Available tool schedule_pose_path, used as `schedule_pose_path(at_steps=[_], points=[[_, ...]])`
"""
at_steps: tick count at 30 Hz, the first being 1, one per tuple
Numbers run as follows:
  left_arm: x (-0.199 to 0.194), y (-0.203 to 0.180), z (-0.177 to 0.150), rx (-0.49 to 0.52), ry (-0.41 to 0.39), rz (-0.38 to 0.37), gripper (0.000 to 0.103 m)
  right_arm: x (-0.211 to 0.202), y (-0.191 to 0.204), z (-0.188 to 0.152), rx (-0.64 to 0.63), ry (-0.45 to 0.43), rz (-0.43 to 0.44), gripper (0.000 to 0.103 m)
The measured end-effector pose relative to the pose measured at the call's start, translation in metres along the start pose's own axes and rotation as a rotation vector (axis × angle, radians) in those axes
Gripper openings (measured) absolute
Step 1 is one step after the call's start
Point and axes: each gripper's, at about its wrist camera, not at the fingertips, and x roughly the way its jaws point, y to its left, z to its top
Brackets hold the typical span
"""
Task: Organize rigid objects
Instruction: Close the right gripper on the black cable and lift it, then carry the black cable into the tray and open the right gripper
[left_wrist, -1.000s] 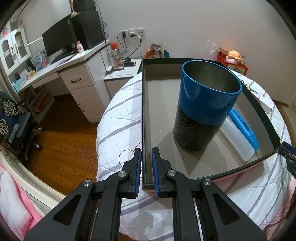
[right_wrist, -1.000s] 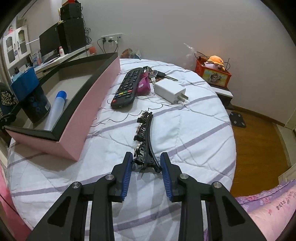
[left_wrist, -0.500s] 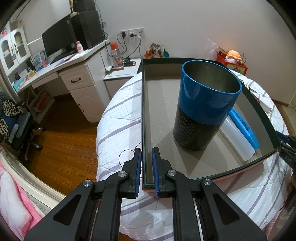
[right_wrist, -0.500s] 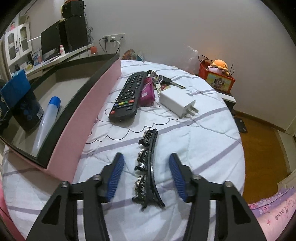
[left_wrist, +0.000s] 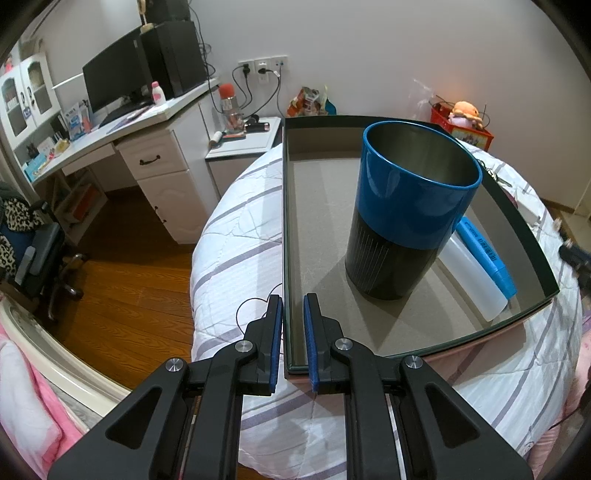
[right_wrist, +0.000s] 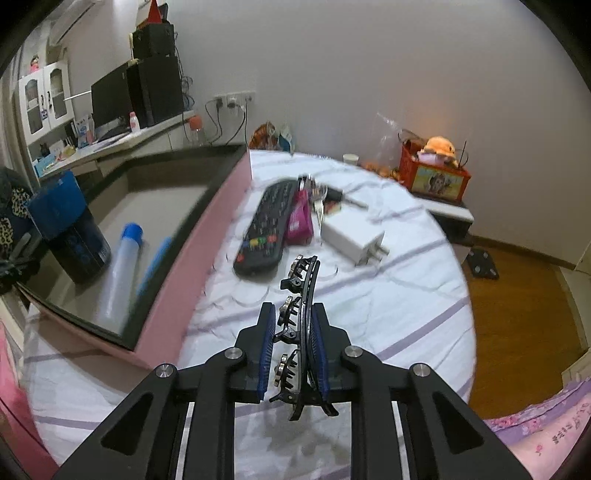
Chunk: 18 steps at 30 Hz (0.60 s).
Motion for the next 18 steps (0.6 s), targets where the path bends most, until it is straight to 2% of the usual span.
schedule_pose_path(at_steps=[9, 18], points=[[0.000, 0.000, -0.001, -0.003, -0.001, -0.002, 0.012, -0.023, 0.017, 0.037, -0.039, -0.095, 0.027, 0.020], [0.000, 0.001, -0.001, 0.000, -0.001, -0.001, 0.012, -0.014, 0.045, 0.056, -0.082, -0.113, 0.085, 0.020]])
